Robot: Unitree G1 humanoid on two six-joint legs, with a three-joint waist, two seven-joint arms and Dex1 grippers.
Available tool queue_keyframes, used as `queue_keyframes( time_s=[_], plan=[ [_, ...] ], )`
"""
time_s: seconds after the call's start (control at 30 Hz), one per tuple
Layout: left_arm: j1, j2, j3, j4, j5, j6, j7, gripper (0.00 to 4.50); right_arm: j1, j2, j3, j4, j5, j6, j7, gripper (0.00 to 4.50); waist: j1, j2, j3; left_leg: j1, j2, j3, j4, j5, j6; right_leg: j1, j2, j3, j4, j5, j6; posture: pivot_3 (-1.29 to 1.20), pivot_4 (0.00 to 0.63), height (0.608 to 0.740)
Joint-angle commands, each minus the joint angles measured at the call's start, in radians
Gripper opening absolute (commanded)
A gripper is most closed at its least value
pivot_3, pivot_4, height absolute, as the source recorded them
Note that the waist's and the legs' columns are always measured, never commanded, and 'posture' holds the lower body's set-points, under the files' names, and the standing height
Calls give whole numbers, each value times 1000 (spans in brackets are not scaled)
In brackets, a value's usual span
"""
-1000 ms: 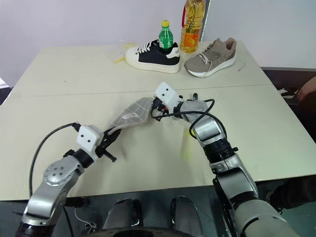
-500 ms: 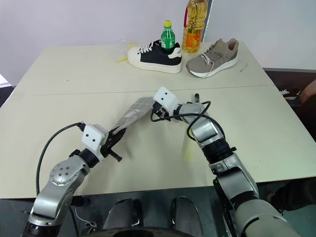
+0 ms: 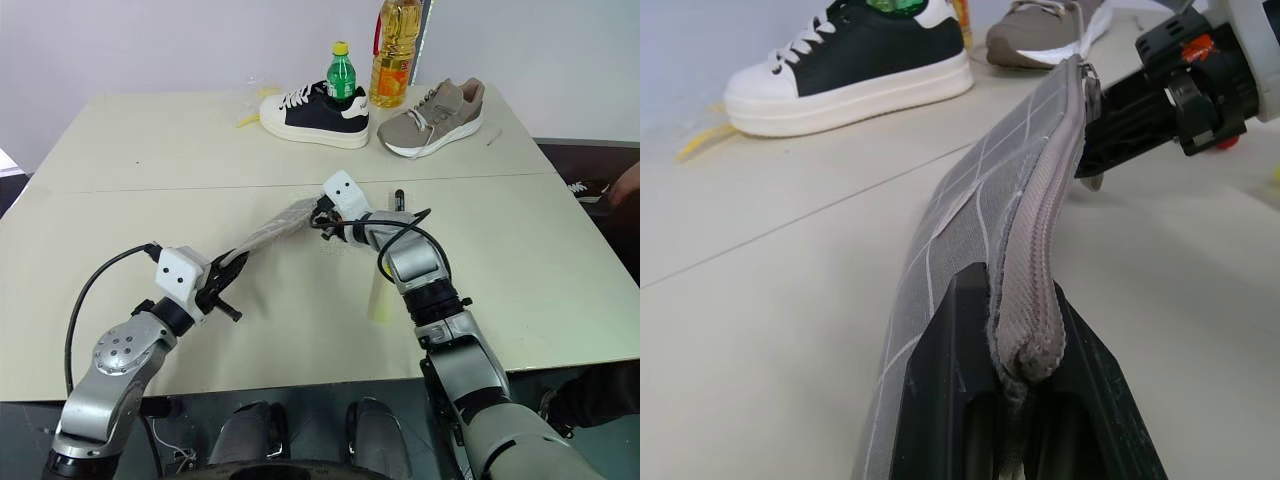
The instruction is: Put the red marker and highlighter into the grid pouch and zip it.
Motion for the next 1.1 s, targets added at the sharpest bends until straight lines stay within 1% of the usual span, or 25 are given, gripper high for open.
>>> queue_keyframes(
  time_s=[0.03, 0.23, 0.37, 0.5, 0.63, 0.77, 1.1],
  plan=[
    [-20, -8, 3, -15, 15, -33, 11, 0, -20, 3, -12, -63, 11, 10, -10, 35, 0, 0, 0, 0, 0, 0, 0, 0, 0, 0, 0, 0, 0, 0, 0, 0, 150, 705],
    [-58, -38, -34, 24, 50, -46, 34, 0, -10, -13, 45, -149, -7, 16, 13, 35, 0, 0, 0, 0, 0, 0, 0, 0, 0, 0, 0, 0, 0, 0, 0, 0, 150, 705],
    [-100, -80, -84, 65, 85, -55, 56, 0, -9, -32, 108, -234, -15, 21, 55, 35, 2, 0, 0, 0, 0, 0, 0, 0, 0, 0, 0, 0, 0, 0, 0, 0, 150, 705],
    [-113, -98, -104, 90, 104, -62, 61, 0, -3, -50, 149, -292, -24, 23, 82, 35, 1, 0, 0, 0, 0, 0, 0, 0, 0, 0, 0, 0, 0, 0, 0, 0, 150, 705],
    [-129, -114, -117, 112, 117, -70, 66, 0, 7, -82, 195, -364, -25, 27, 131, 35, 1, 0, 0, 0, 0, 0, 0, 0, 0, 0, 0, 0, 0, 0, 0, 0, 150, 705],
    [-173, -139, -124, 152, 127, -80, 78, 0, 15, -131, 258, -431, -39, -8, 198, 35, 4, 0, 0, 0, 0, -1, 0, 0, 0, 0, 0, 0, 0, 0, 0, 0, 150, 705],
    [-263, -190, -182, 257, 169, -109, 77, 0, 17, -150, 328, -520, -59, -18, 253, 35, 3, -1, 0, 0, 0, -1, 1, 0, 0, 1, 0, -1, 0, 0, 0, 0, 150, 705]
  ],
)
